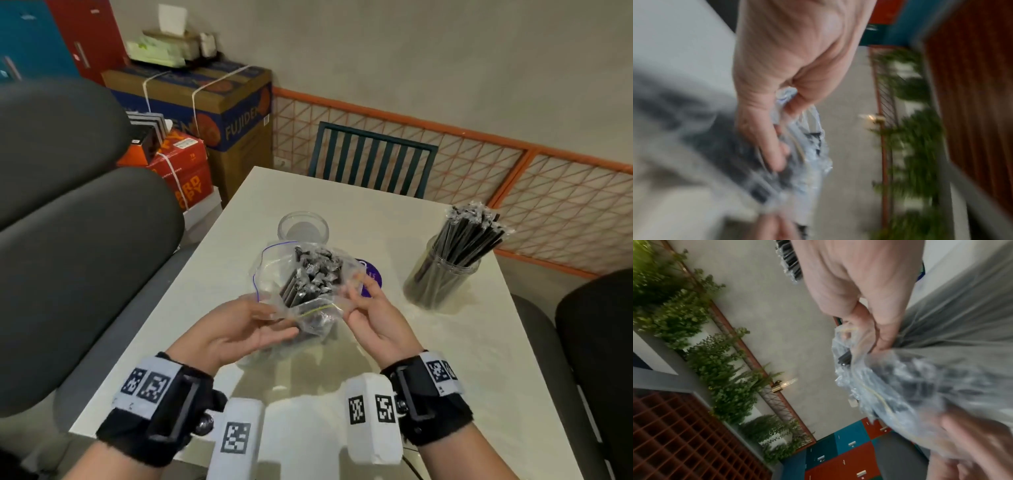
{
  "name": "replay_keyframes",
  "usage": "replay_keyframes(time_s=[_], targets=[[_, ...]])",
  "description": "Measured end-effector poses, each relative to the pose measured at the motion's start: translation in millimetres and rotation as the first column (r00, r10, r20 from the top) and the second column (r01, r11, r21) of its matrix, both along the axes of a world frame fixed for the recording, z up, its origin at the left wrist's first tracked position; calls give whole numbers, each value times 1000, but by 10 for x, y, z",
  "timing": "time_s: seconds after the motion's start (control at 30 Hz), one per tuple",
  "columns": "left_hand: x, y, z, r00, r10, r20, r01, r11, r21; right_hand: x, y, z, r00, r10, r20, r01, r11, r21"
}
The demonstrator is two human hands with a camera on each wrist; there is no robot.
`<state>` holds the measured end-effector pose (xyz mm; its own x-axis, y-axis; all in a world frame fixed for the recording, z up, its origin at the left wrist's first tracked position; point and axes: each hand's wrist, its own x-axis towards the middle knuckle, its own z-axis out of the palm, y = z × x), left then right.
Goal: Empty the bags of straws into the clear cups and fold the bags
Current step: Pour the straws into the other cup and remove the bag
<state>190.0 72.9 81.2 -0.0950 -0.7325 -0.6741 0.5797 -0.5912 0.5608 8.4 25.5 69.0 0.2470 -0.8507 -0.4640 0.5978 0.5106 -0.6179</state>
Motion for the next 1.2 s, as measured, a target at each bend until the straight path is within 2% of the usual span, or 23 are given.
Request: replay_keyframes(time_s=[0.07, 0.13, 0.23, 0.3, 0.37, 0.43, 0.53, 0.6, 0.63, 0.7, 0.77, 0.8, 0.83, 0.9, 1.0, 1.1, 1.2], targets=[[9, -23, -54, 935, 226, -275, -234, 972, 4, 23, 12, -60, 999, -5, 36, 4, 1000, 11], [-21, -24, -78, 862, 361, -355, -380, 925, 17, 38, 12, -106, 1000, -9, -6, 9, 1000, -1], [-128, -30, -101, 843, 443, -304, -471, 882, -21, 42, 29, -124, 995, 86, -46, -86, 996, 14], [-208, -26, -89, 863, 426, -273, -462, 883, -80, 18, 61, -86, 955, 253, -156, -240, 966, 93], [-236, -42, -92, 863, 444, -241, -474, 877, -82, -48, 80, -30, 909, 392, -145, -376, 918, 123], [-223, -60, -116, 822, 479, -309, -511, 859, -30, -72, 59, -16, 930, 364, -54, -360, 930, 67], [-219, -63, -187, 771, 494, -402, -526, 850, 37, -21, 42, -79, 983, 135, 128, -139, 990, 26], [-248, -48, -266, 800, 440, -407, -466, 884, 38, 54, 98, -142, 978, 125, 166, -126, 992, -8], [-258, -34, -280, 839, 399, -370, -423, 906, 20, 89, 117, -217, 972, 144, 185, -148, 989, 11], [-237, -14, -259, 921, 304, -244, -321, 947, -31, 103, 136, -285, 968, 228, 101, -239, 965, 109], [-195, -20, -183, 973, 230, -33, -231, 971, -66, 44, 86, -316, 943, 332, 2, -329, 936, 122], [-165, -40, -178, 976, 185, 116, -175, 980, -92, 17, 88, -234, 926, 367, -85, -355, 925, 133], [-138, -61, -177, 959, 124, 256, -98, 989, -112, -18, 71, -188, 911, 389, -135, -375, 920, 118], [-106, -104, -157, 897, 3, 442, 59, 990, -127, -145, 32, -143, 870, 358, -339, -356, 932, 70], [-67, -107, -149, 828, -116, 549, 207, 973, -106, -205, -85, -66, 716, 160, -680, -330, 935, -128], [-68, -152, -134, 801, -135, 584, 217, 974, -72, -173, -179, -7, 572, 50, -819, -449, 855, -261], [-88, -248, -78, 751, -42, 659, 108, 992, -61, -178, -184, -6, 539, -5, -842, -474, 825, -308]])
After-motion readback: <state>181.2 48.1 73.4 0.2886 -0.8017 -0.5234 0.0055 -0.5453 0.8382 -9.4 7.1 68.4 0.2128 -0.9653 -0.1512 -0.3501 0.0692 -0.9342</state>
